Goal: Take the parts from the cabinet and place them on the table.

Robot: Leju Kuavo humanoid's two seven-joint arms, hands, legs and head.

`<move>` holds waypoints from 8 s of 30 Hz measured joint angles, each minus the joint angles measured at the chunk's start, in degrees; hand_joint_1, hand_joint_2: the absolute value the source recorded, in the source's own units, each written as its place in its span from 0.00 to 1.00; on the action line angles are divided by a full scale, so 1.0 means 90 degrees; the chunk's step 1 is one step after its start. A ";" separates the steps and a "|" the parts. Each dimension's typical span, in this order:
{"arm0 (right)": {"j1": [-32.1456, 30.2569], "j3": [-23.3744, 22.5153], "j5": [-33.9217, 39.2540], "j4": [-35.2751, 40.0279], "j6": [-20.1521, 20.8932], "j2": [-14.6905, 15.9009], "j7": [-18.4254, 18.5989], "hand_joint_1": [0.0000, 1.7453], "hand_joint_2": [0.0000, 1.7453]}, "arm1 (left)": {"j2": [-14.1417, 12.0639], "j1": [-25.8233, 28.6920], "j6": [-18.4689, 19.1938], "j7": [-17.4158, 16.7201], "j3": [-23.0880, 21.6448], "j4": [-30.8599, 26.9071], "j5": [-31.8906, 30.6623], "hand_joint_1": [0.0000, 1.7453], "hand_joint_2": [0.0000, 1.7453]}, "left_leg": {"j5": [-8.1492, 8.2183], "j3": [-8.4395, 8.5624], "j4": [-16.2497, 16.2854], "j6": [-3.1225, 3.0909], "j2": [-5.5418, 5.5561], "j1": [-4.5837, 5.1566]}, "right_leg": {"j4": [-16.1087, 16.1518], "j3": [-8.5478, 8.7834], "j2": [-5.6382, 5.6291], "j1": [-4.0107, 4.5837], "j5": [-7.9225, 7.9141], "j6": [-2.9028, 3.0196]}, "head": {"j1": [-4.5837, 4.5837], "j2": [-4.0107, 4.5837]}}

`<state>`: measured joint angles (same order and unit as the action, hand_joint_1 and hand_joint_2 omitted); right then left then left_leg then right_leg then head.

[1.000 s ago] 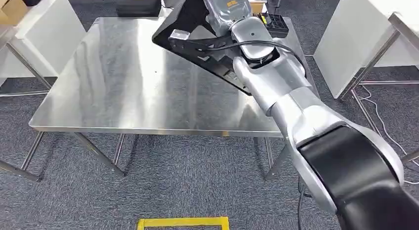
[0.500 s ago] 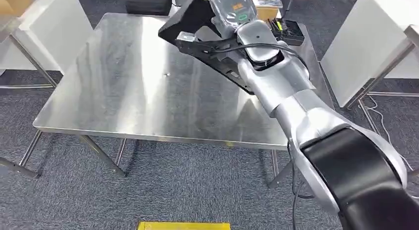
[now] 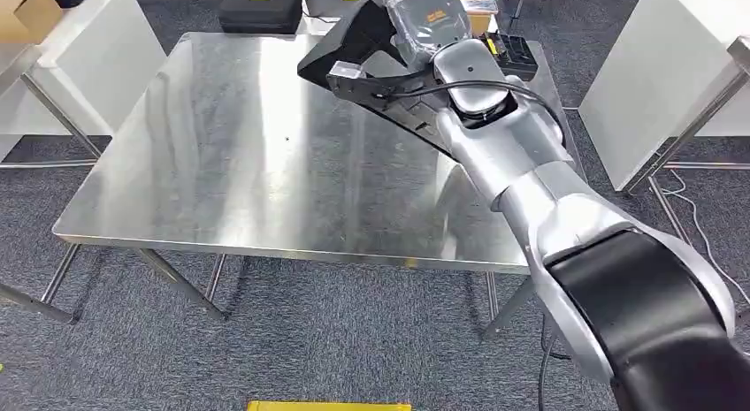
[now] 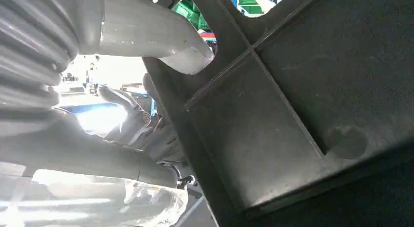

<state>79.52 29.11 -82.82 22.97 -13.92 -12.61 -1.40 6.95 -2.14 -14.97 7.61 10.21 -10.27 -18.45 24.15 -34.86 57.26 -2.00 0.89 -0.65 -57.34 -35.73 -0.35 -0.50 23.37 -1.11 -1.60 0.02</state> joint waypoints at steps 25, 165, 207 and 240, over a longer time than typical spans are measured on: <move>-0.0017 -0.0168 -0.0163 -0.0053 0.0146 -0.0124 -0.0056 0.00 0.00 | 0.0066 -0.0005 0.0561 0.0432 0.0542 0.0000 0.0427 0.00 0.00 | 0.0000 -0.0007 0.0009 0.0109 -0.0001 0.0033 | -0.0002 0.0005 0.0003 -0.0026 0.0003 0.0003 | 0.0002 0.0000; -0.0198 -0.2548 0.0532 -0.0750 0.2234 0.0551 0.1525 0.00 0.00 | 0.0177 -0.0085 0.1005 0.0653 0.1571 -0.0032 0.0194 0.00 0.00 | 0.0067 0.0191 0.0005 -0.0131 -0.0110 0.0000 | -0.0534 -0.0448 0.0078 -0.0035 0.0266 -0.0071 | 0.0032 0.0000; -0.3405 -0.2975 0.0807 -0.0908 0.0096 0.0726 0.1620 0.00 1.00 | 0.0279 -0.0100 0.0736 0.0621 0.1950 -0.0058 0.0221 0.00 0.00 | -0.1005 -0.0878 0.0043 0.0143 -0.0130 -0.0057 | 0.0014 0.1006 0.0068 0.0141 0.1011 0.0046 | 0.0012 0.0000; -0.7425 -0.5460 0.2720 -0.1197 -0.0216 0.1025 0.0996 0.00 0.00 | 0.0197 -0.0200 0.1005 0.0685 0.1965 -0.0095 -0.0483 0.00 0.00 | -0.0557 -0.0693 0.0134 0.0308 -0.0153 -0.0065 | 0.0205 0.1253 0.0083 -0.0047 0.1007 0.0207 | -0.0002 0.0000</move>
<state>12.69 -20.02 -58.34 12.20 -15.87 -3.39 7.56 8.72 -3.93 -5.92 13.77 27.89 -11.13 -22.80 19.14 -41.10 58.46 0.78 -0.49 -1.23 -55.50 -24.45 0.41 -0.92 32.44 0.76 -1.62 0.02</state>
